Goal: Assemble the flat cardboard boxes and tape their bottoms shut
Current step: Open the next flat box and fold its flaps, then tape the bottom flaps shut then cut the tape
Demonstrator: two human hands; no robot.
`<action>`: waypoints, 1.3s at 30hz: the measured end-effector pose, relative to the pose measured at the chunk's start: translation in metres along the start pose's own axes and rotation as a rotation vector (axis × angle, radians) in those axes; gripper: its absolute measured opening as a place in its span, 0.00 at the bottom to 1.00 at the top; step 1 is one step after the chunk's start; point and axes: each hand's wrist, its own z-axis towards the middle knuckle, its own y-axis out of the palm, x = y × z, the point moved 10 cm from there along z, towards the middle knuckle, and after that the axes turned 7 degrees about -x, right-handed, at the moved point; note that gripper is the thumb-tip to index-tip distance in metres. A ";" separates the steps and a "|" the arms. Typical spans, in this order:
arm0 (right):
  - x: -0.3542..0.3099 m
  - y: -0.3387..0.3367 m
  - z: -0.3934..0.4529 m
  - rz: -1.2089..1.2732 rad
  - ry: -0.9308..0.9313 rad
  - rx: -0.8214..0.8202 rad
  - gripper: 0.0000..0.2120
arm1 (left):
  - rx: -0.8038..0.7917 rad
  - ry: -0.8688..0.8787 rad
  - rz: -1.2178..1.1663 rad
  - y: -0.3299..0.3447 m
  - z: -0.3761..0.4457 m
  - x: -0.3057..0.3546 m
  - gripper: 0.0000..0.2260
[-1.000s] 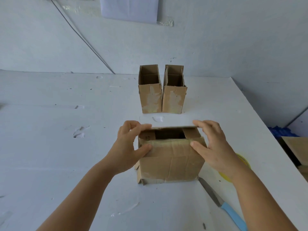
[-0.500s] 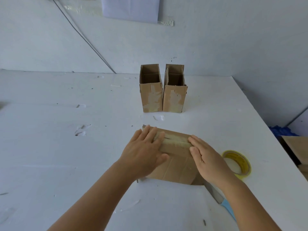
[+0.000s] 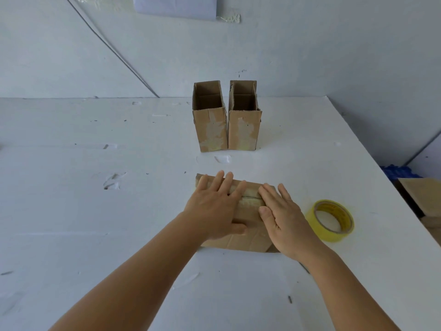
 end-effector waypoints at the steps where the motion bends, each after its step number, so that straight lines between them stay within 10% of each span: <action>1: 0.001 0.001 0.000 0.018 0.001 -0.006 0.24 | -0.005 -0.002 0.005 0.001 -0.001 0.001 0.42; 23: 0.075 -0.031 -0.025 0.637 0.248 0.193 0.23 | 0.267 0.037 -0.035 -0.006 0.022 0.021 0.42; 39: 0.178 -0.004 -0.046 -0.082 0.601 0.121 0.18 | 0.269 0.030 -0.039 0.003 0.020 0.021 0.42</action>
